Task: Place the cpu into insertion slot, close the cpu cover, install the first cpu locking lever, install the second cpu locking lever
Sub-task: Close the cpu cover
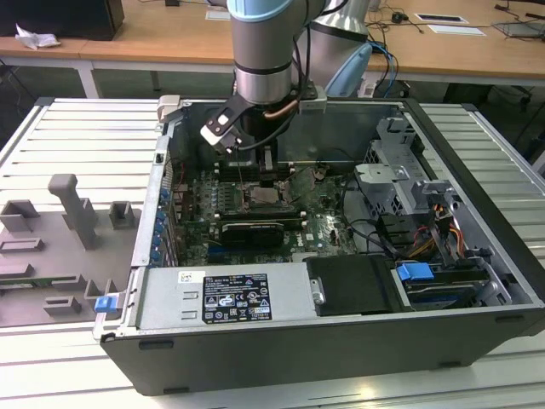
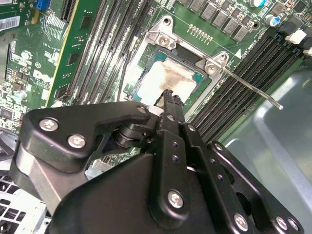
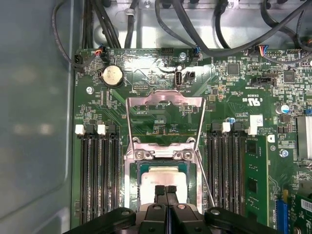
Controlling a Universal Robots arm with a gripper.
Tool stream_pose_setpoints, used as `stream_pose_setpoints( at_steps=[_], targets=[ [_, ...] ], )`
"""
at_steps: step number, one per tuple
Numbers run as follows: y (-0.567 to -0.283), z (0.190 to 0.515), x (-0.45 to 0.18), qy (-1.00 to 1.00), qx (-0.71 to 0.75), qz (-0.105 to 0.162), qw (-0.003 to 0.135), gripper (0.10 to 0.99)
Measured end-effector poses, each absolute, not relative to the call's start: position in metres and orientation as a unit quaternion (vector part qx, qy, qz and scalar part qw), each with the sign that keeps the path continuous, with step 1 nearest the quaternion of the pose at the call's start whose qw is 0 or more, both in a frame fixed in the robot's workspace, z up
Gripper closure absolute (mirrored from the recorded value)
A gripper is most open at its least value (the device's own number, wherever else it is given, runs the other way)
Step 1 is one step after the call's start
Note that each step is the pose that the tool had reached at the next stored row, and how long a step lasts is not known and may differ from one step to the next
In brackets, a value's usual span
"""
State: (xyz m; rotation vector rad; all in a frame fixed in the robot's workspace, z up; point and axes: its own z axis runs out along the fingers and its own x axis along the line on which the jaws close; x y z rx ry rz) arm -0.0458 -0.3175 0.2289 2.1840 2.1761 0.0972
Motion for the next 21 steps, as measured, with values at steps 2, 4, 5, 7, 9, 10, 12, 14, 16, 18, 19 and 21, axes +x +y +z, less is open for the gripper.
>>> stream_pose_setpoints(
  at_steps=[2,4,5,7,9,10,12,14,16,18,19,21],
  targets=[
    [-0.3175,0.2301,-0.0458,0.705,0.708,0.031,0.029,0.98],
    [-0.3175,0.2311,-0.0458,0.705,0.708,0.032,0.028,0.98],
    [-0.3174,0.2314,-0.0457,0.705,0.708,0.032,0.028,0.98],
    [-0.3174,0.2318,-0.0458,0.705,0.708,0.032,0.028,0.98],
    [-0.3175,0.2322,-0.0458,0.705,0.708,0.032,0.028,0.98],
    [-0.3175,0.2324,-0.0458,0.705,0.708,0.031,0.028,0.98],
    [-0.3175,0.2333,-0.0458,0.705,0.708,0.031,0.028,0.98],
    [-0.3175,0.2343,-0.0458,0.705,0.708,0.032,0.028,0.98],
    [-0.3175,0.2357,-0.0458,0.705,0.708,0.032,0.028,0.98],
    [-0.3174,0.2362,-0.0457,0.705,0.708,0.032,0.028,0.98],
    [-0.3174,0.2363,-0.0458,0.705,0.708,0.032,0.028,0.98],
    [-0.3175,0.2364,-0.0458,0.705,0.708,0.032,0.028,0.98]
  ],
)
